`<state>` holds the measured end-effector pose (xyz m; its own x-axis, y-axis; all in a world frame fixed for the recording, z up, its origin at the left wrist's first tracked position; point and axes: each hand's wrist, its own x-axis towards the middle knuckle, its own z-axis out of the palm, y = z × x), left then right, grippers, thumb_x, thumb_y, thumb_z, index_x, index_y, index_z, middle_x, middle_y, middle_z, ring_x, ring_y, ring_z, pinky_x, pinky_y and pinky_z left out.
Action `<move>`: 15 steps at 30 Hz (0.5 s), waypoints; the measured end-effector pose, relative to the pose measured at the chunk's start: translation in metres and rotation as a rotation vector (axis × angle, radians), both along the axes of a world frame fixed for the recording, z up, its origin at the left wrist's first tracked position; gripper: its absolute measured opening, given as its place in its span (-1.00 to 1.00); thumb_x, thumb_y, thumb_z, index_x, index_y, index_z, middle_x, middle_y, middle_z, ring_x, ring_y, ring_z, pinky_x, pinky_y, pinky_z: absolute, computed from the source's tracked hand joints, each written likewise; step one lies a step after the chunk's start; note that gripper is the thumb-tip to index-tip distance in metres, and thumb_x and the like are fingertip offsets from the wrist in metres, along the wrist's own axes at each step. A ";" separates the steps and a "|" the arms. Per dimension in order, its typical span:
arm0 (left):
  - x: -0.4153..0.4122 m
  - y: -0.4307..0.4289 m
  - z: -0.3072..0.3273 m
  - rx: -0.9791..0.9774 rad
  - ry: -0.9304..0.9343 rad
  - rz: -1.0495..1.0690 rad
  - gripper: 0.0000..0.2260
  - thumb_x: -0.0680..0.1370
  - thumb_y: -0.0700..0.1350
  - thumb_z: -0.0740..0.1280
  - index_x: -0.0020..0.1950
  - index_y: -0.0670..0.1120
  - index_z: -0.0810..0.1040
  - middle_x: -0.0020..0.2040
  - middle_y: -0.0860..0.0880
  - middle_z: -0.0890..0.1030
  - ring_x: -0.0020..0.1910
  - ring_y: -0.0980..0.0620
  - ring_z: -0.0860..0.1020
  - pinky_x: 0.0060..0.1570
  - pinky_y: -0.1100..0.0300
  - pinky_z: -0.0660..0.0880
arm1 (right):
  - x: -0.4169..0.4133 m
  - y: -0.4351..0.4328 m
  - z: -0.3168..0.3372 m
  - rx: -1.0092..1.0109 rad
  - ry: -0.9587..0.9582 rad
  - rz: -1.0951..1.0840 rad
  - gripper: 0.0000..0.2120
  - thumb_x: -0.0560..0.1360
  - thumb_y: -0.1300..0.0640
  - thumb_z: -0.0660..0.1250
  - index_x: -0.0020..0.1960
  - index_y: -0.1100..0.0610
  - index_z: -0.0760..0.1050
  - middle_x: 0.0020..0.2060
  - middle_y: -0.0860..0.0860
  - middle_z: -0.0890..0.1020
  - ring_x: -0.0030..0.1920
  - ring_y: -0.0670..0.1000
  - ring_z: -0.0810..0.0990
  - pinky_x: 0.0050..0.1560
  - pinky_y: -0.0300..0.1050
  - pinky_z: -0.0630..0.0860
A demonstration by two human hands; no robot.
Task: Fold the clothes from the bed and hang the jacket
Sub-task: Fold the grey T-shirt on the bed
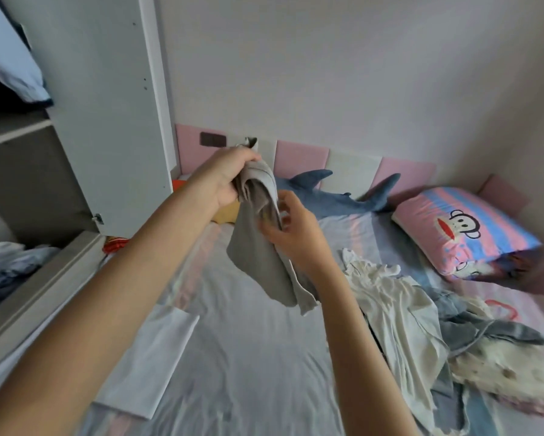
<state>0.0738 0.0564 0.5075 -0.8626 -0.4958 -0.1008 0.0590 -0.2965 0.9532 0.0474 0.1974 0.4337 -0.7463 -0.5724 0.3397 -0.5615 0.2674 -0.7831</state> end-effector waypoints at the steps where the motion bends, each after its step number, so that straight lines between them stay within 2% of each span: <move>1: -0.002 0.003 0.002 0.025 0.047 0.016 -0.79 0.58 -0.28 0.23 -0.25 -0.13 0.45 -0.48 -0.01 0.52 -0.50 0.13 0.51 -0.42 0.32 0.46 | -0.002 -0.001 0.005 0.040 0.130 -0.084 -0.86 0.50 0.01 0.34 -0.07 0.04 0.42 -0.35 -0.12 0.52 -0.34 -0.08 0.50 -0.29 -0.06 0.46; 3: -0.003 0.009 0.006 0.052 0.146 0.047 -0.84 0.59 -0.25 0.26 -0.20 -0.14 0.50 -0.48 0.02 0.58 -0.47 0.14 0.57 -0.38 0.31 0.51 | -0.009 0.001 0.011 0.028 0.225 -0.186 -0.87 0.52 0.10 0.27 -0.17 0.10 0.38 -0.45 -0.05 0.47 -0.41 0.03 0.45 -0.34 0.01 0.40; 4: -0.002 0.011 0.007 0.031 0.190 0.033 -0.87 0.59 -0.22 0.27 -0.16 -0.14 0.52 -0.43 0.03 0.61 -0.41 0.14 0.59 -0.32 0.28 0.54 | -0.011 0.005 0.014 -0.023 0.184 -0.193 -0.95 0.51 0.16 0.26 -0.12 0.13 0.42 -0.45 -0.03 0.48 -0.42 0.01 0.45 -0.34 0.00 0.41; 5: -0.001 0.014 0.006 -0.016 0.231 -0.019 -0.90 0.59 -0.18 0.27 -0.11 -0.14 0.53 -0.36 0.03 0.63 -0.35 0.14 0.60 -0.25 0.27 0.55 | -0.014 0.009 0.019 -0.087 0.122 -0.201 -0.91 0.50 0.22 0.24 0.00 0.15 0.45 -0.44 -0.03 0.49 -0.44 -0.08 0.45 -0.36 -0.07 0.41; 6: 0.003 0.017 0.004 -0.066 0.262 -0.111 -0.90 0.57 -0.11 0.28 -0.05 -0.12 0.53 -0.28 0.03 0.64 -0.29 0.15 0.60 -0.22 0.29 0.54 | -0.013 0.013 0.022 -0.159 0.034 -0.216 -0.77 0.49 0.28 0.22 0.14 0.17 0.43 -0.45 -0.06 0.47 -0.49 -0.16 0.42 -0.42 -0.22 0.38; 8: 0.009 0.025 -0.008 -0.230 0.195 -0.279 -0.68 0.45 0.10 0.35 0.09 -0.06 0.49 -0.13 0.06 0.63 -0.19 0.22 0.58 -0.20 0.37 0.49 | -0.015 0.018 0.031 -0.340 -0.186 -0.212 -0.54 0.50 0.36 0.18 0.37 0.16 0.29 -0.44 -0.06 0.42 -0.54 -0.22 0.36 -0.47 -0.40 0.30; 9: 0.012 0.027 -0.016 -0.342 0.112 -0.333 -0.51 0.39 0.18 0.42 0.20 -0.04 0.46 0.00 0.09 0.62 -0.07 0.24 0.57 -0.13 0.40 0.47 | -0.014 0.019 0.035 -0.423 -0.294 -0.179 -0.45 0.51 0.38 0.16 0.46 0.11 0.20 -0.39 -0.01 0.45 -0.50 -0.22 0.39 -0.42 -0.41 0.34; 10: 0.014 0.029 -0.023 -0.461 0.044 -0.370 -0.37 0.35 0.21 0.46 0.32 -0.02 0.40 0.13 0.11 0.58 0.07 0.24 0.54 0.01 0.38 0.45 | -0.012 0.018 0.039 -0.480 -0.376 -0.129 -0.40 0.52 0.39 0.15 0.50 0.05 0.15 -0.32 0.10 0.52 -0.40 -0.13 0.49 -0.32 -0.37 0.41; 12: 0.015 0.031 -0.038 -0.701 0.026 -0.425 -0.31 0.39 0.15 0.48 0.43 0.01 0.31 0.23 0.18 0.52 0.21 0.29 0.48 0.16 0.38 0.41 | -0.011 0.015 0.041 -0.502 -0.373 -0.029 -0.48 0.51 0.39 0.15 0.37 -0.05 0.32 -0.08 0.33 0.58 -0.18 0.16 0.60 -0.09 -0.11 0.48; 13: 0.017 0.031 -0.043 -0.785 0.037 -0.432 -0.34 0.42 0.09 0.47 0.44 0.03 0.29 0.22 0.22 0.51 0.19 0.36 0.46 0.14 0.43 0.40 | -0.007 0.014 0.038 -0.463 -0.329 -0.012 -0.59 0.52 0.36 0.17 0.24 -0.04 0.44 -0.04 0.28 0.61 -0.13 0.15 0.61 -0.04 -0.06 0.48; 15: 0.022 0.028 -0.046 -0.864 0.061 -0.378 -0.36 0.39 -0.02 0.51 0.40 0.05 0.31 0.17 0.26 0.49 0.16 0.38 0.46 0.08 0.45 0.42 | -0.003 0.016 0.033 -0.366 -0.297 0.005 -0.75 0.55 0.34 0.19 0.02 0.05 0.56 -0.15 0.07 0.64 -0.15 -0.06 0.61 -0.08 -0.17 0.51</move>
<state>0.0959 0.0841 0.4612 -0.9731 -0.0643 0.2210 0.1600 0.5014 0.8503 0.0442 0.2138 0.4668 -0.8392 -0.4588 0.2920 -0.2996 -0.0580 -0.9523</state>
